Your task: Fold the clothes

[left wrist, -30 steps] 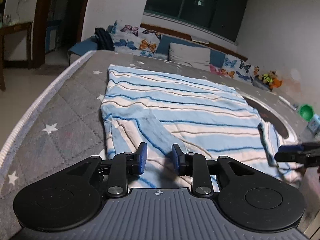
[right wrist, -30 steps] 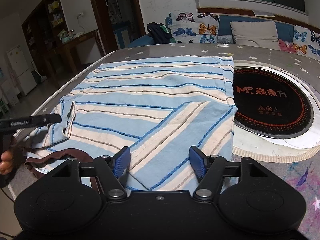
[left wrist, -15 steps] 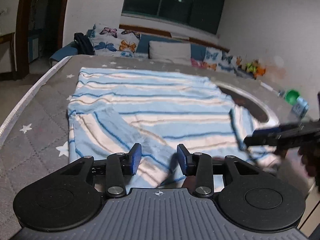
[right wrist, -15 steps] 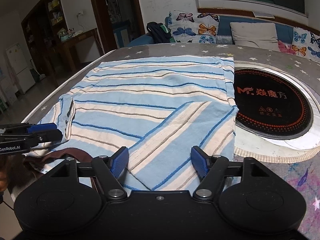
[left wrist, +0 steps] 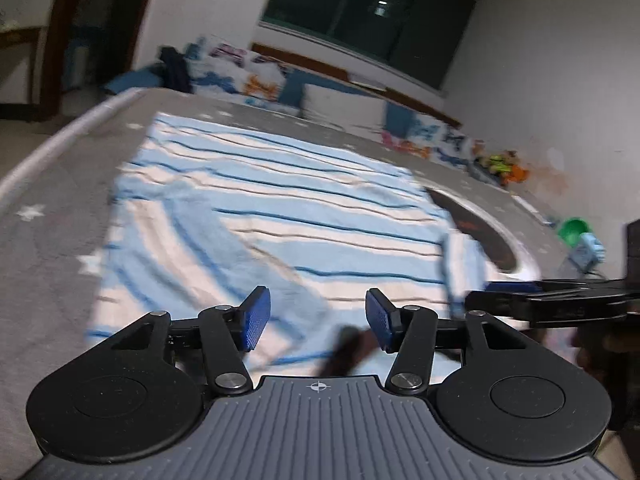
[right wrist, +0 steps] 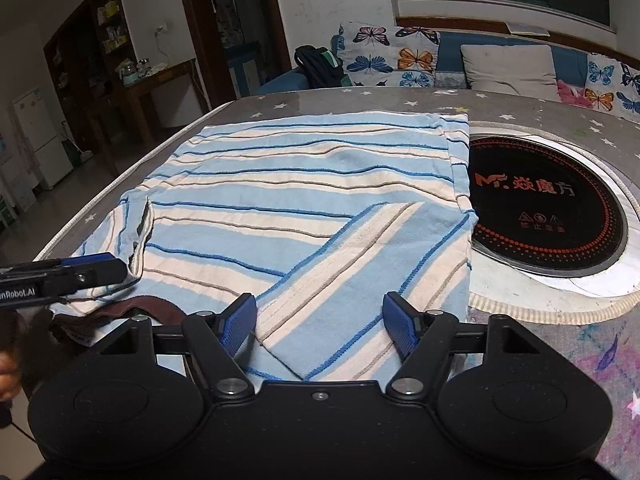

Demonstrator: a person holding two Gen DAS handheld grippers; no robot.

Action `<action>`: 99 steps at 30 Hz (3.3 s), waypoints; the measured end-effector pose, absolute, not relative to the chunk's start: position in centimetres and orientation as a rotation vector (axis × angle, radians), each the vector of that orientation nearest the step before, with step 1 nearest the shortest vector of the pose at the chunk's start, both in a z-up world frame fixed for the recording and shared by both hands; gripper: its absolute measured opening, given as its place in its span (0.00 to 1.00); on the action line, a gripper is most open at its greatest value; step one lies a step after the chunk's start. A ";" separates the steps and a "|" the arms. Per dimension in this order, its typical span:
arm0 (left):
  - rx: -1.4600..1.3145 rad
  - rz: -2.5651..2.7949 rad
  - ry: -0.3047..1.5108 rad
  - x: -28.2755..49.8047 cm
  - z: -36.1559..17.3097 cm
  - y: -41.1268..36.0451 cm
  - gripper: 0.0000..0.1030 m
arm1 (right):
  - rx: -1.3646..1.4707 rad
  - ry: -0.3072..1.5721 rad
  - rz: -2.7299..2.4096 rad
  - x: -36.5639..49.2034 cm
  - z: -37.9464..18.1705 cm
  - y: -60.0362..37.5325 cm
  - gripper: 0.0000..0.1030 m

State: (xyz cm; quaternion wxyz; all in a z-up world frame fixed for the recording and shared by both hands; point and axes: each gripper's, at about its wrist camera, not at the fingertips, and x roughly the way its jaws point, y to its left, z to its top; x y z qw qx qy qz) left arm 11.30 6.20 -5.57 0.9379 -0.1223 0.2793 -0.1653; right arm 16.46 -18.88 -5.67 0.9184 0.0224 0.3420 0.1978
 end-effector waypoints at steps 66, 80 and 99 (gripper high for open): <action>0.385 -0.584 0.544 6.6 -4.4 5.5 0.07 | -0.394 0.691 0.685 10.7 -3.2 -16.9 0.11; 0.228 -0.443 0.515 14.2 -2.5 5.5 0.05 | -0.400 0.662 0.675 13.9 -2.2 -17.8 0.30; 0.260 -0.512 0.497 11.1 -2.1 7.9 0.15 | -0.415 0.722 0.691 15.4 -4.0 -17.4 0.10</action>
